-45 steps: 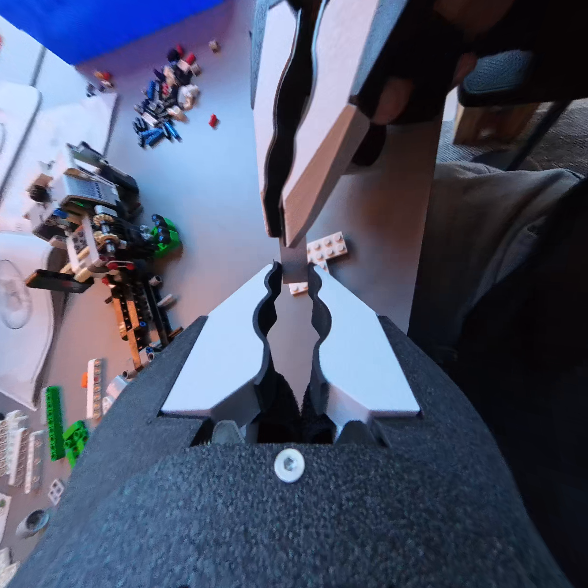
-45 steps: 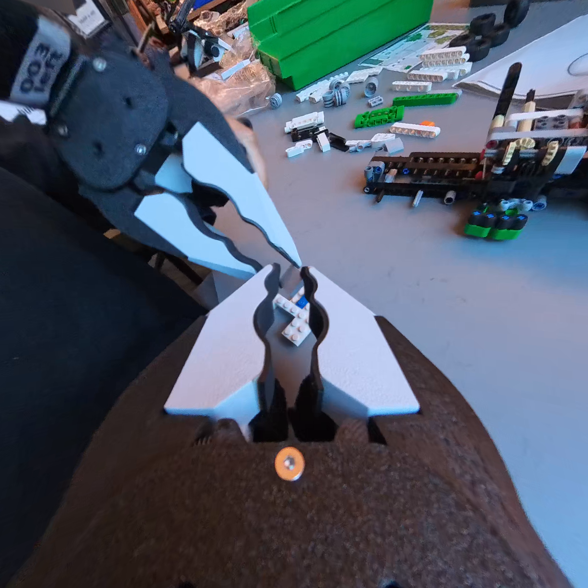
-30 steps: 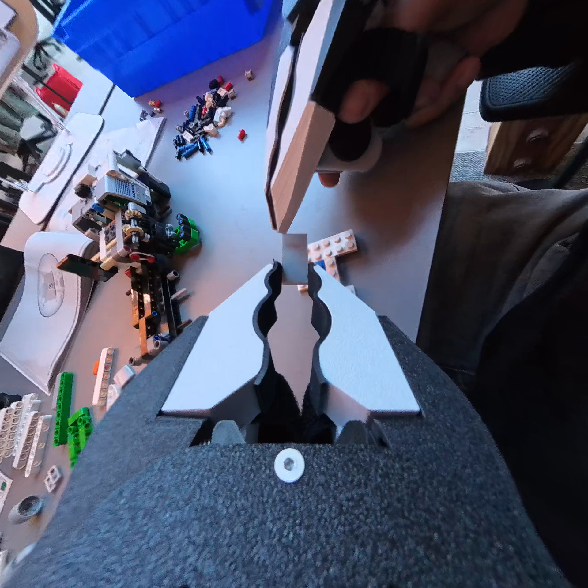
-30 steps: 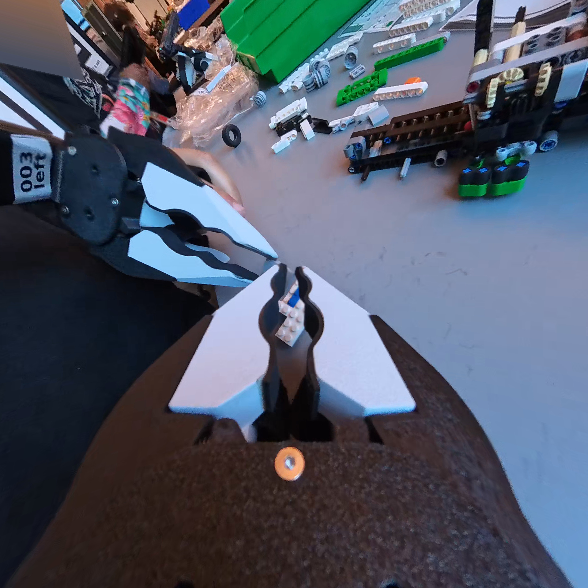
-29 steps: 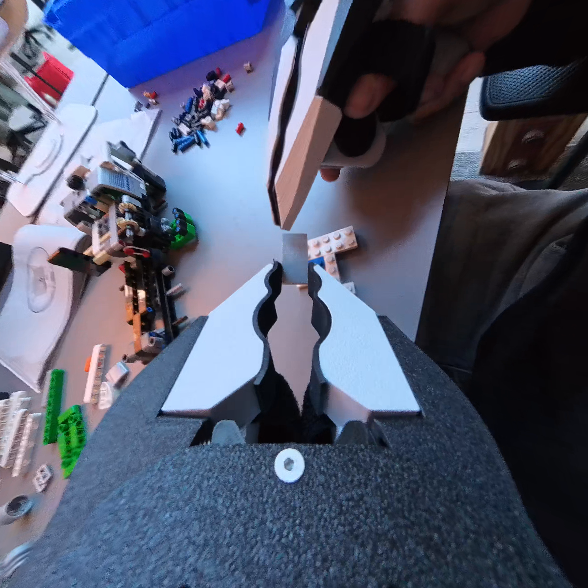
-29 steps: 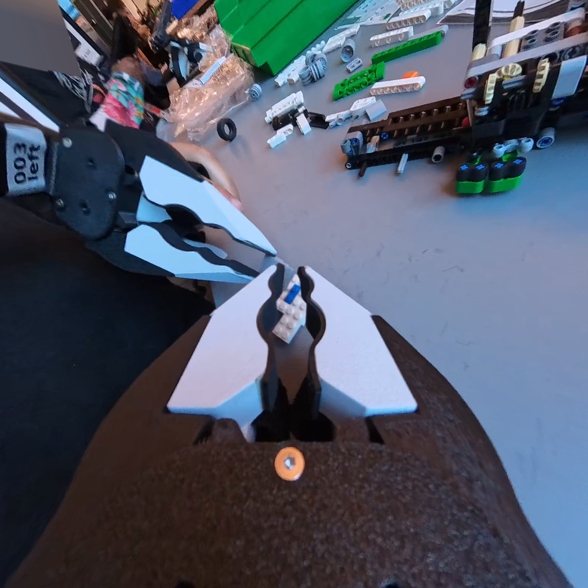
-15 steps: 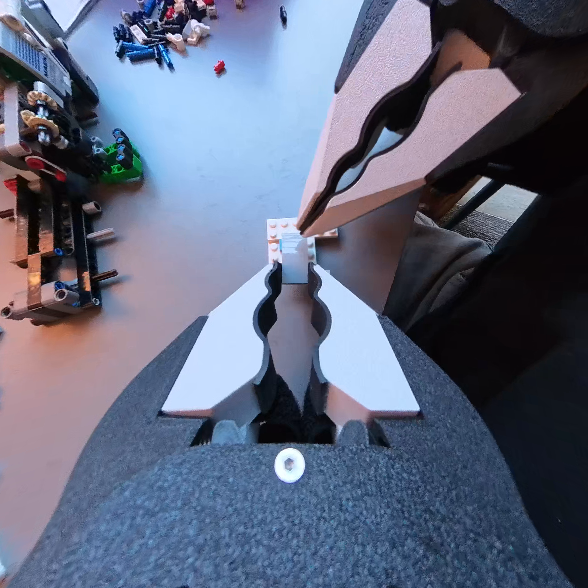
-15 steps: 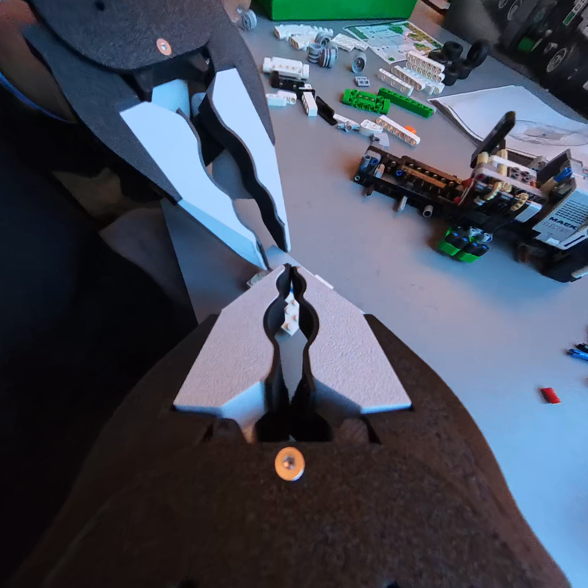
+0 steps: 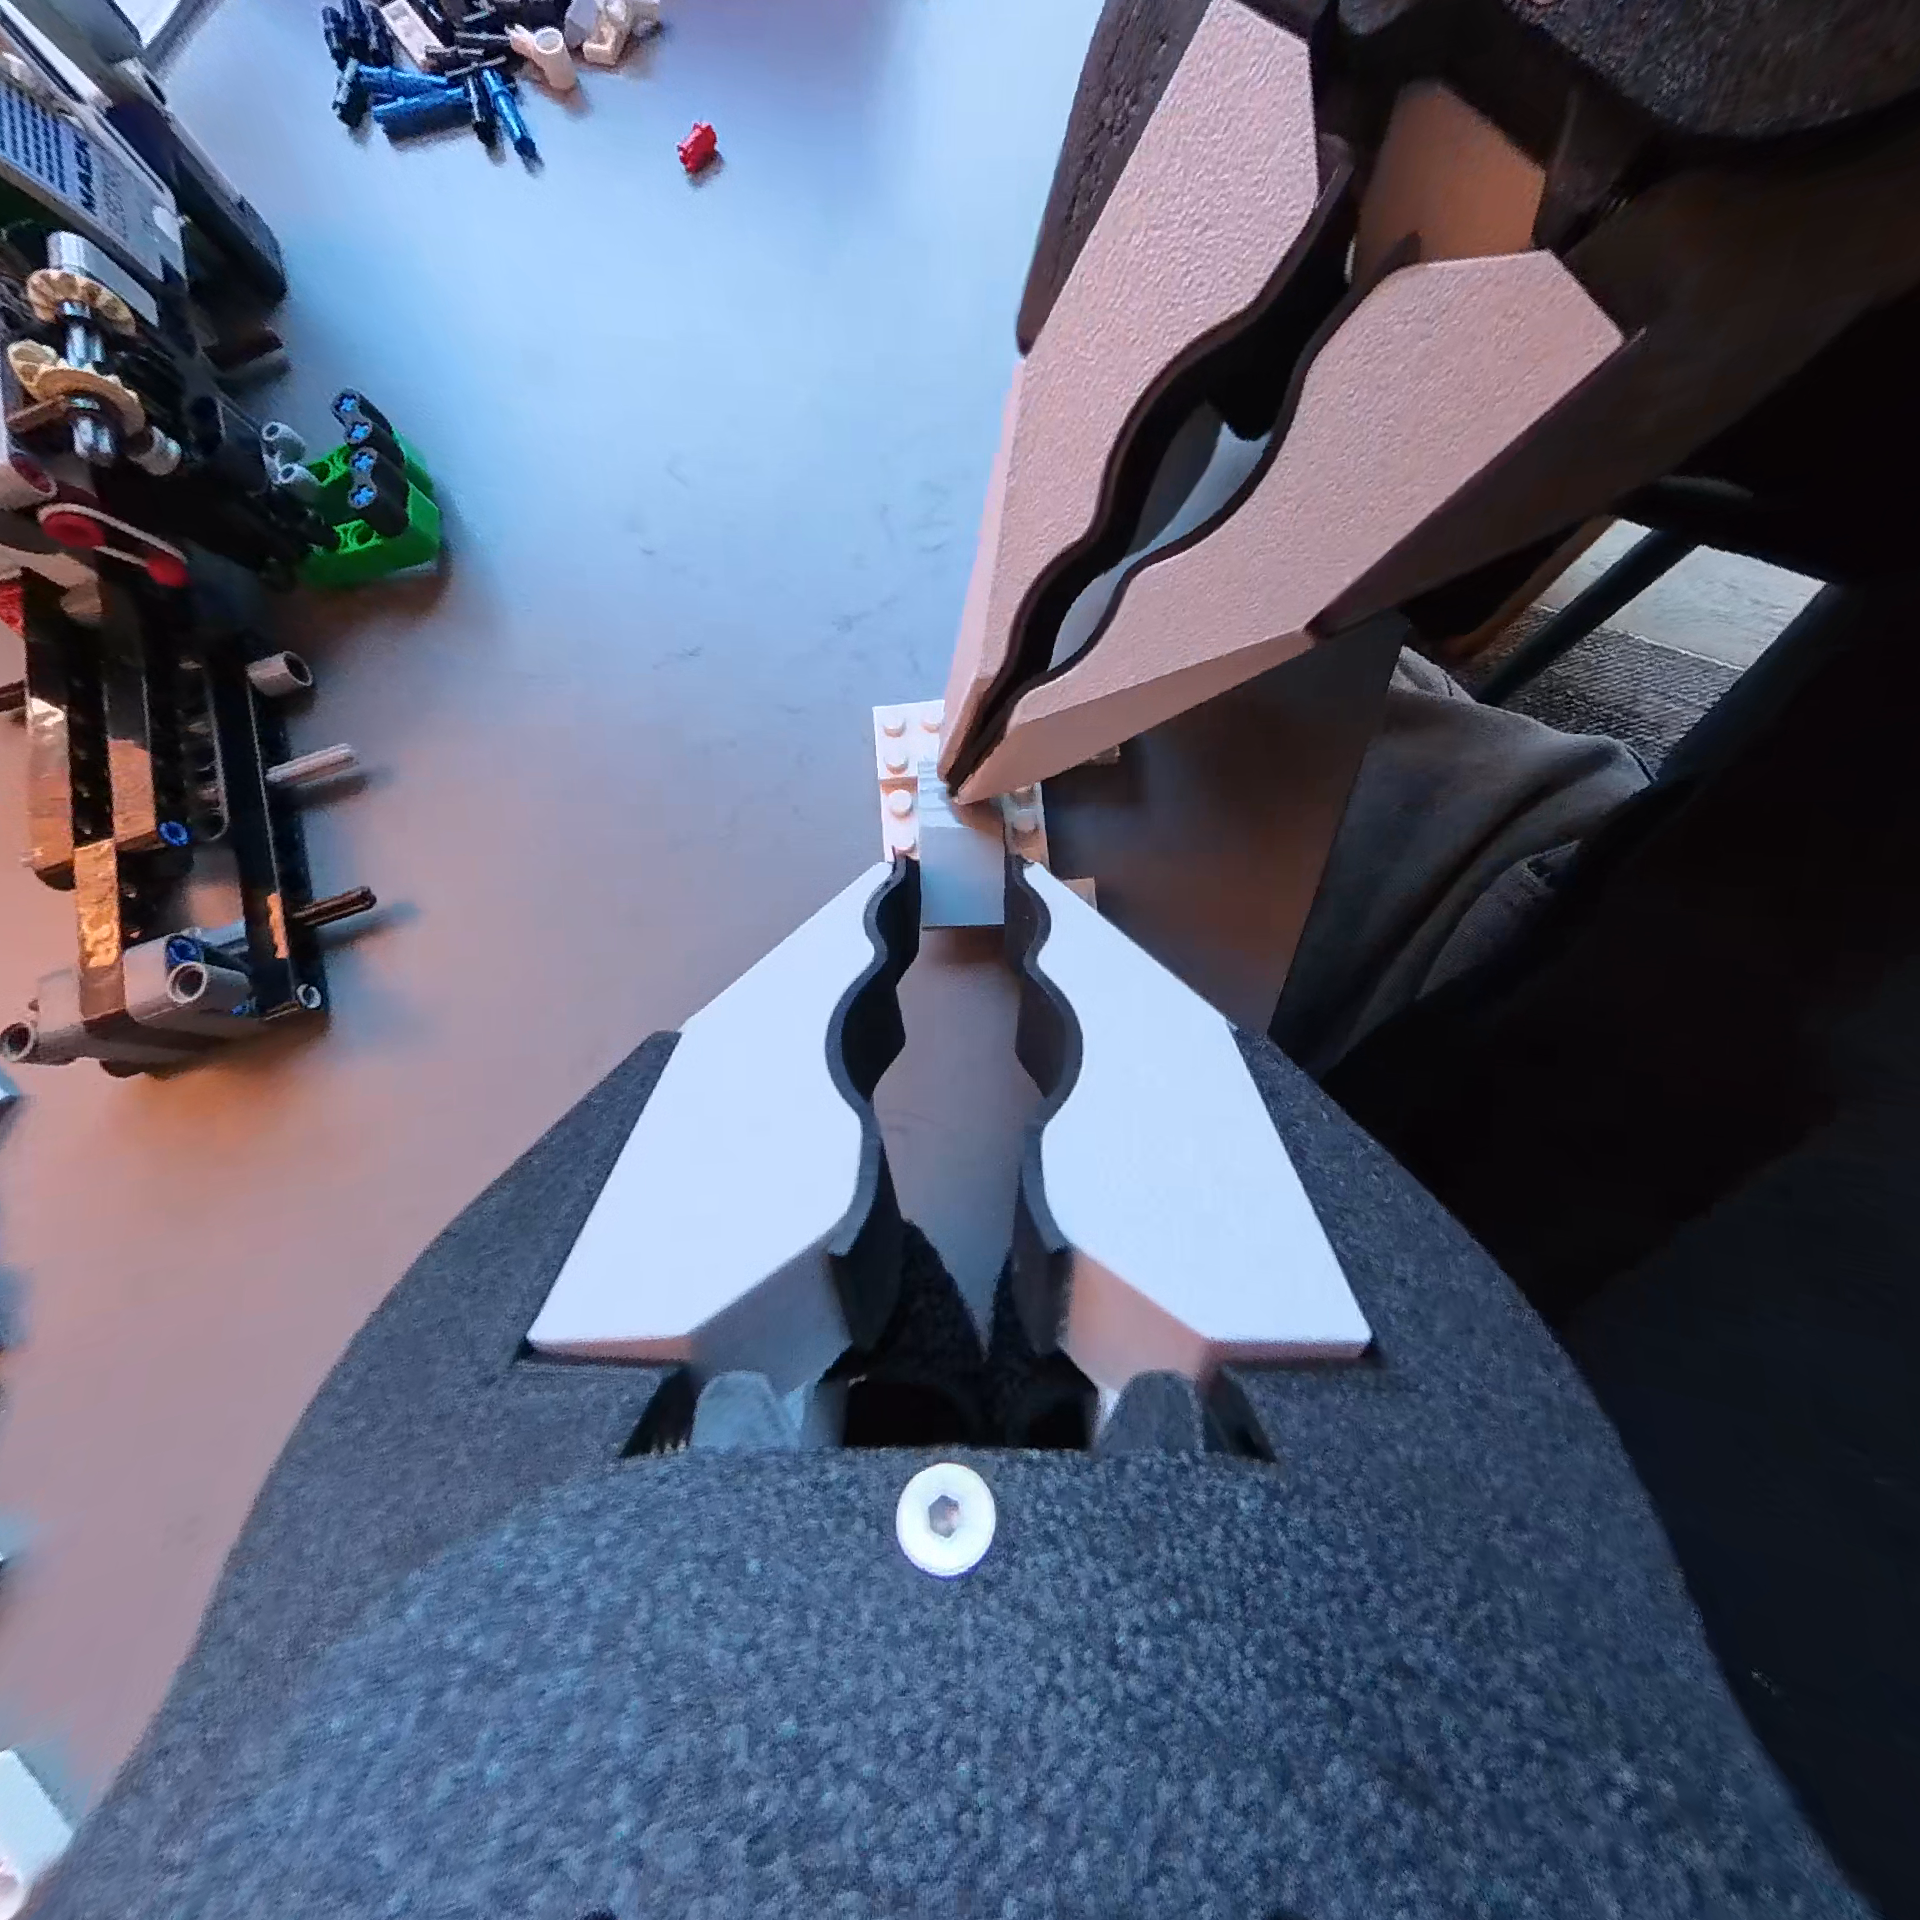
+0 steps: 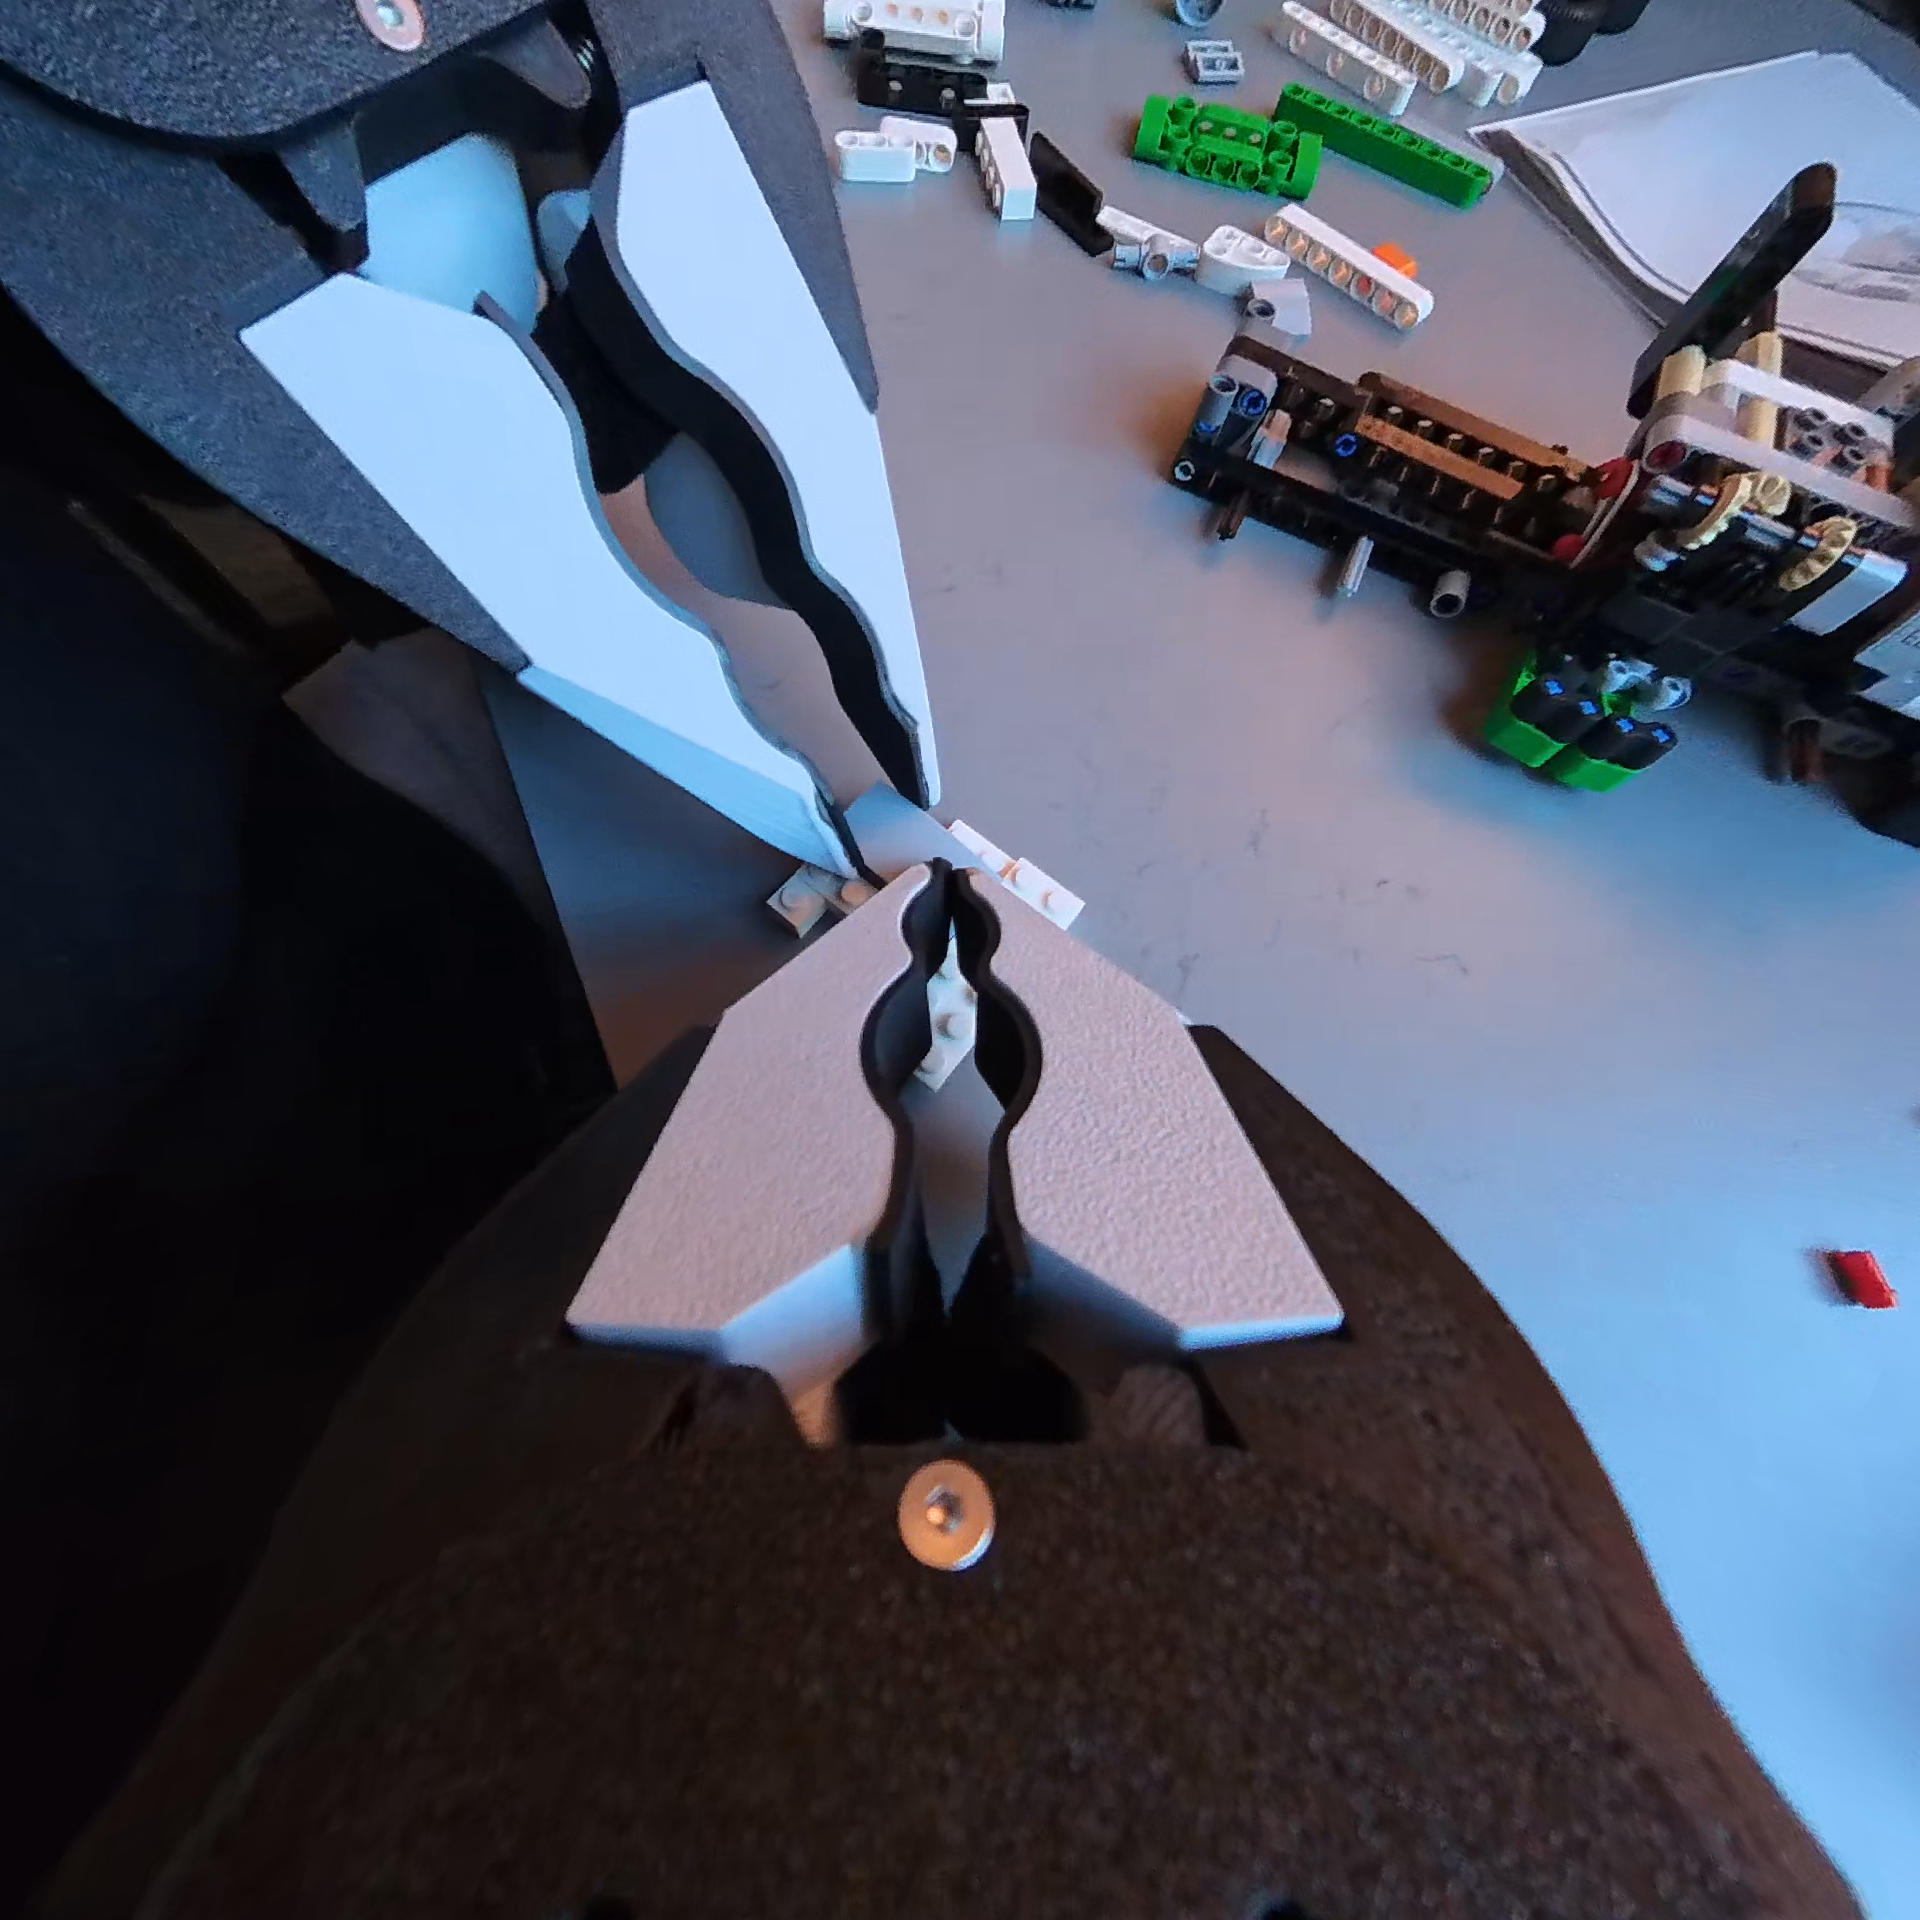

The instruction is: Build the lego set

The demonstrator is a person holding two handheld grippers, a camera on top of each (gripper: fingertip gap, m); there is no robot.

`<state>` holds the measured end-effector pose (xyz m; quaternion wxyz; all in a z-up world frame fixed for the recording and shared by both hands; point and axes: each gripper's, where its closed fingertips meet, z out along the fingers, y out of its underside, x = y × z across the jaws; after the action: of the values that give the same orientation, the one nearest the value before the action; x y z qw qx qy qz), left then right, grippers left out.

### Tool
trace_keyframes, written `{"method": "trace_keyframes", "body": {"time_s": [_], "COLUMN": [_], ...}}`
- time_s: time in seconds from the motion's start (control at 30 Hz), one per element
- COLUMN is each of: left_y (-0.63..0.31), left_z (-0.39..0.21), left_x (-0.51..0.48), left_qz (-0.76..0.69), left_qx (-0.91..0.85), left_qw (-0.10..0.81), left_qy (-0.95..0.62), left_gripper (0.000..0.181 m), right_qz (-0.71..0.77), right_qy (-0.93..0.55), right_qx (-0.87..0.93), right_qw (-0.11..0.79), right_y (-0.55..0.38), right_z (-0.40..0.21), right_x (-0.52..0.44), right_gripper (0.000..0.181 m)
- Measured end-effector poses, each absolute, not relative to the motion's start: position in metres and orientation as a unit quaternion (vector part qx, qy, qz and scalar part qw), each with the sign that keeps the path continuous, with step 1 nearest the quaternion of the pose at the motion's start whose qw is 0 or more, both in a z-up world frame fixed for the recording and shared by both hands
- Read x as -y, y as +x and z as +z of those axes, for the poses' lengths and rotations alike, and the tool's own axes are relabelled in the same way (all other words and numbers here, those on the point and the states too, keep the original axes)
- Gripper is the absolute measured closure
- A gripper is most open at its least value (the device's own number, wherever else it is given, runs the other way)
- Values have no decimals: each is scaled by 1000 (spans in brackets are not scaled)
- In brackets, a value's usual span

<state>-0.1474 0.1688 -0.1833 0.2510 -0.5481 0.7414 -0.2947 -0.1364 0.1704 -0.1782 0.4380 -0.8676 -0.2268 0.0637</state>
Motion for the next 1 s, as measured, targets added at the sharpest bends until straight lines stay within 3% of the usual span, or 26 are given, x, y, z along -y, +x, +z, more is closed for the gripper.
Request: {"method": "trace_keyframes", "body": {"time_s": [0.8,0.93,1.0], "left_y": [-147,-146,-147], "left_z": [-184,-184,-184], "left_x": [-165,-162,-160], "left_qz": [-327,-319,-318], "left_qx": [-737,-748,-751], "left_qw": [226,226,224], "left_qy": [-546,-536,-533], "left_gripper": [166,166,166], "right_qz": [87,124,129], "right_qy": [-871,-878,-885], "right_qx": [203,158,184], "right_qw": [439,434,408], "right_y": [-134,-124,-125], "right_z": [-176,-170,-178], "right_x": [-172,-167,-155], "right_gripper": [181,161,142]}}
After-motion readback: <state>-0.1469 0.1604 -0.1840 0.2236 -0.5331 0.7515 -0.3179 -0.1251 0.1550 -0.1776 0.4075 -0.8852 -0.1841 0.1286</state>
